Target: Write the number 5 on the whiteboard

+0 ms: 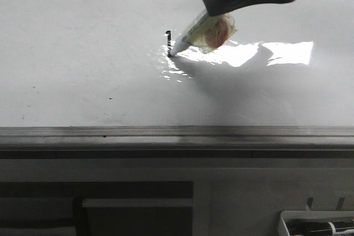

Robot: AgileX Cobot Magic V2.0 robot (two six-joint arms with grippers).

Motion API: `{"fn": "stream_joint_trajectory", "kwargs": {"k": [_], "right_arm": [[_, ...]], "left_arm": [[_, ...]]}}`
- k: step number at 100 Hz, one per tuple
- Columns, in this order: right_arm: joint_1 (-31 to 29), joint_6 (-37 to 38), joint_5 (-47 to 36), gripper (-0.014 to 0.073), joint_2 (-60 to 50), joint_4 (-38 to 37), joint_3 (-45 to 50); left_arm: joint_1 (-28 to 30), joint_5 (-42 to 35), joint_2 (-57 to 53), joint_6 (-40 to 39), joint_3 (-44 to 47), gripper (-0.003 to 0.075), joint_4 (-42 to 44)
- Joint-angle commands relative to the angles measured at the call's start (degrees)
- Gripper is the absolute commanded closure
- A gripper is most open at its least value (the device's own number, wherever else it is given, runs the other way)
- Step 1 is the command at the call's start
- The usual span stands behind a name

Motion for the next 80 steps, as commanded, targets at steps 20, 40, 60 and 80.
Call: {"fn": "stream_joint_trajectory", "kwargs": {"k": [20,40,60,80], "right_arm": [[-2.4,-0.5,0.6,0.0634,-0.7,-0.2,-1.3],[-6.8,0.2,3.6,0.0634,-2.2,-0.2,-1.3],[-7.4,1.6,8.9,0.0634,-3.2,-0.2,-1.3],[-4.3,2.7,7.7,0.0634,0.1,0.8,-1.1]], "left_arm": [[0.1,-3.6,0.2,-0.4,-1.5,0.0741,-1.4],[0.1,-3.6,0.2,-0.4,-1.5,0.0741,-1.4],[0.1,-3.6,0.2,-0.4,-1.5,0.0741,-1.4],[0.1,-3.6,0.2,-0.4,-1.5,0.0741,-1.4]]}}
